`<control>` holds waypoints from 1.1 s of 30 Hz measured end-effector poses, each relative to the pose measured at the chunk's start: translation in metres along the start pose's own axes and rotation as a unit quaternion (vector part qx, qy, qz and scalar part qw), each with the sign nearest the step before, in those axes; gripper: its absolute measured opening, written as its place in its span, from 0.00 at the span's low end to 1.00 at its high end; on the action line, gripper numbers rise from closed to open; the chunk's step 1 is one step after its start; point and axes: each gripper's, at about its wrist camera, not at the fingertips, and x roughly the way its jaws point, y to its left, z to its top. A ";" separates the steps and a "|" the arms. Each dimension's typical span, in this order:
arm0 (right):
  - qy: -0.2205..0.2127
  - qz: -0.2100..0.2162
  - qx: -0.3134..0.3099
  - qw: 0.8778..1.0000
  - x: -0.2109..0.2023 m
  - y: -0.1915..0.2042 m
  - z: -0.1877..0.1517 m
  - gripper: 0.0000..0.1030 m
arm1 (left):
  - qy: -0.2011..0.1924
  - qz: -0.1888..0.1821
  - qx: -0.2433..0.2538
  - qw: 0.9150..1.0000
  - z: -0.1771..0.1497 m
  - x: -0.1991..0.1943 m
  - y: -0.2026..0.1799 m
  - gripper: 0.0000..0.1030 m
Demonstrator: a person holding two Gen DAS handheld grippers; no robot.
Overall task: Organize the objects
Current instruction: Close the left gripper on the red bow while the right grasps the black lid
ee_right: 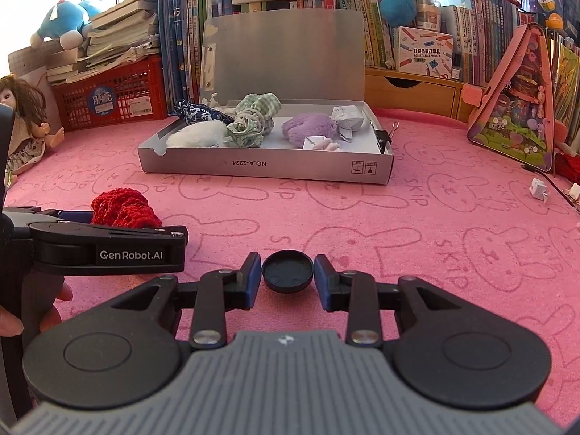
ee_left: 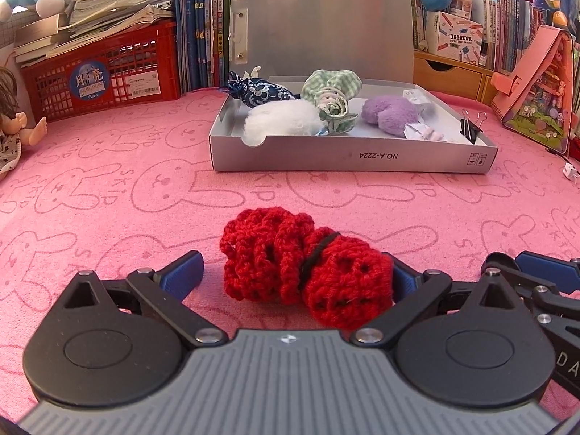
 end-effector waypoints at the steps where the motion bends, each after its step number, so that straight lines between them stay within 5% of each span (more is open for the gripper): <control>1: 0.000 0.001 0.000 1.000 0.002 0.001 0.001 0.38 | 0.001 0.001 0.001 1.000 0.000 0.000 -0.001 1.00; 27: 0.001 0.009 0.004 1.000 0.011 0.007 0.005 0.36 | 0.003 0.013 -0.006 1.000 0.000 0.002 0.000 1.00; 33: -0.005 0.015 -0.003 1.000 0.012 0.013 0.009 0.36 | -0.007 0.015 -0.015 1.000 0.000 -0.003 0.001 0.86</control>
